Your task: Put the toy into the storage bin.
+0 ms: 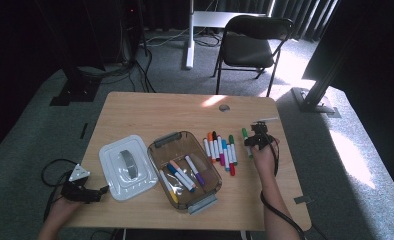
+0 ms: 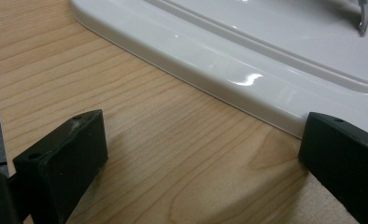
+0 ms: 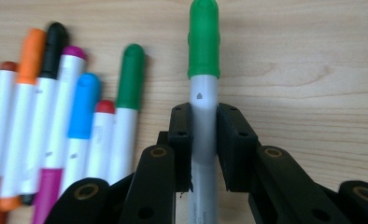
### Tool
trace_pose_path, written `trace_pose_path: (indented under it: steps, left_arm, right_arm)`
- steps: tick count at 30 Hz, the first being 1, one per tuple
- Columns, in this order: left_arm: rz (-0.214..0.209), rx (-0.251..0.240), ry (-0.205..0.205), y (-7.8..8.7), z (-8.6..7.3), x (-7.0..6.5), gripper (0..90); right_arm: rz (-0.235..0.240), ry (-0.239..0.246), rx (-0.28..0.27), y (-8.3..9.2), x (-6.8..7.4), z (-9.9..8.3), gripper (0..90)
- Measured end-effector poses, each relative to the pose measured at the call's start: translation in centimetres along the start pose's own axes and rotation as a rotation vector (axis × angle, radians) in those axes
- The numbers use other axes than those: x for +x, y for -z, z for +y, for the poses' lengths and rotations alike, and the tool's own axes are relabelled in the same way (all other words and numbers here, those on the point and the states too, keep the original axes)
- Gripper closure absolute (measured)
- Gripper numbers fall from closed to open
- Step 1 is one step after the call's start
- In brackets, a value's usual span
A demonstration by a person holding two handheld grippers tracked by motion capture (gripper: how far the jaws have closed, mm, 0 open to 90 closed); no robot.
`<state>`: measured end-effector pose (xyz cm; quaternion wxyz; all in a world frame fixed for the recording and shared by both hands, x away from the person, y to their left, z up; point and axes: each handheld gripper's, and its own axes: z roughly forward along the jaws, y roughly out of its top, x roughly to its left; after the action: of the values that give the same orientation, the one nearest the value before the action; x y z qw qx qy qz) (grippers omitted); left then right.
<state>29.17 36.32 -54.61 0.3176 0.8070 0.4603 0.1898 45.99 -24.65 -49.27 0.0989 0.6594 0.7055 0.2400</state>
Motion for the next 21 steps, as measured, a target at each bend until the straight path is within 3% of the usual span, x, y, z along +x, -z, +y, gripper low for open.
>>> trace_pose_path:
  steps: [7,16,21]
  left_arm:
    - [0.000,0.000,0.000,0.0,0.0,0.0,1.7]
    - [0.000,0.000,0.000,0.0,0.0,0.0,1.7]
    - [0.000,0.000,0.000,0.0,0.0,0.0,1.7]
  right_arm:
    - [0.043,0.030,-0.040,2.8,1.2,0.1,76.6]
    - [0.109,0.081,-0.082,6.6,4.0,0.5,76.6]
    - [0.170,0.110,-0.108,8.7,5.9,0.6,76.6]
